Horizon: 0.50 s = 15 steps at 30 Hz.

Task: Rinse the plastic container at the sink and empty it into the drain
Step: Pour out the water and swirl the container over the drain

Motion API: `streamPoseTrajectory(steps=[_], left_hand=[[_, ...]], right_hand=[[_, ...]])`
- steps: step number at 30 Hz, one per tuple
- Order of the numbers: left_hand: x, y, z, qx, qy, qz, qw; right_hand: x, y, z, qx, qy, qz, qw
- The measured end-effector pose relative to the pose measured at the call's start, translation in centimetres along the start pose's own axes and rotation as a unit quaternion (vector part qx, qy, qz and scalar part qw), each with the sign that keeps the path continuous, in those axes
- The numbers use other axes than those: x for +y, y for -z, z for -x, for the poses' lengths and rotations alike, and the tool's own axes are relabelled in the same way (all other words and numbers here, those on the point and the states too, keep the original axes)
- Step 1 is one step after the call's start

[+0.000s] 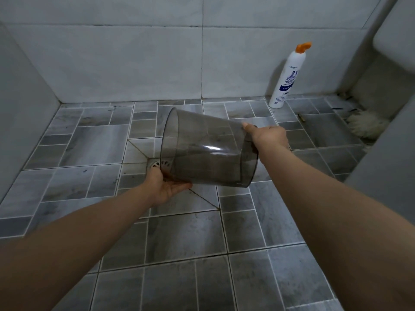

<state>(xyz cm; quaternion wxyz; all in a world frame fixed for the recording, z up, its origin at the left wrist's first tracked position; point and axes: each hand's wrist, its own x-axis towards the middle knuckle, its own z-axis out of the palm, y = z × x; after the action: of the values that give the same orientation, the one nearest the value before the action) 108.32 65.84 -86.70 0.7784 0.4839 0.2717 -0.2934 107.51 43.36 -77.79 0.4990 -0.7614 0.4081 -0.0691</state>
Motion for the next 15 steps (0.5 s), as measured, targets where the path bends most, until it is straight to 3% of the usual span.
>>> streamPoseTrajectory(steps=[15], left_hand=[[0.7,-0.8,1.1,-0.024,0.026,0.014,0.999]], right_hand=[[-0.8,-1.6,0.4,-0.046,0.056,-0.135,0.988]])
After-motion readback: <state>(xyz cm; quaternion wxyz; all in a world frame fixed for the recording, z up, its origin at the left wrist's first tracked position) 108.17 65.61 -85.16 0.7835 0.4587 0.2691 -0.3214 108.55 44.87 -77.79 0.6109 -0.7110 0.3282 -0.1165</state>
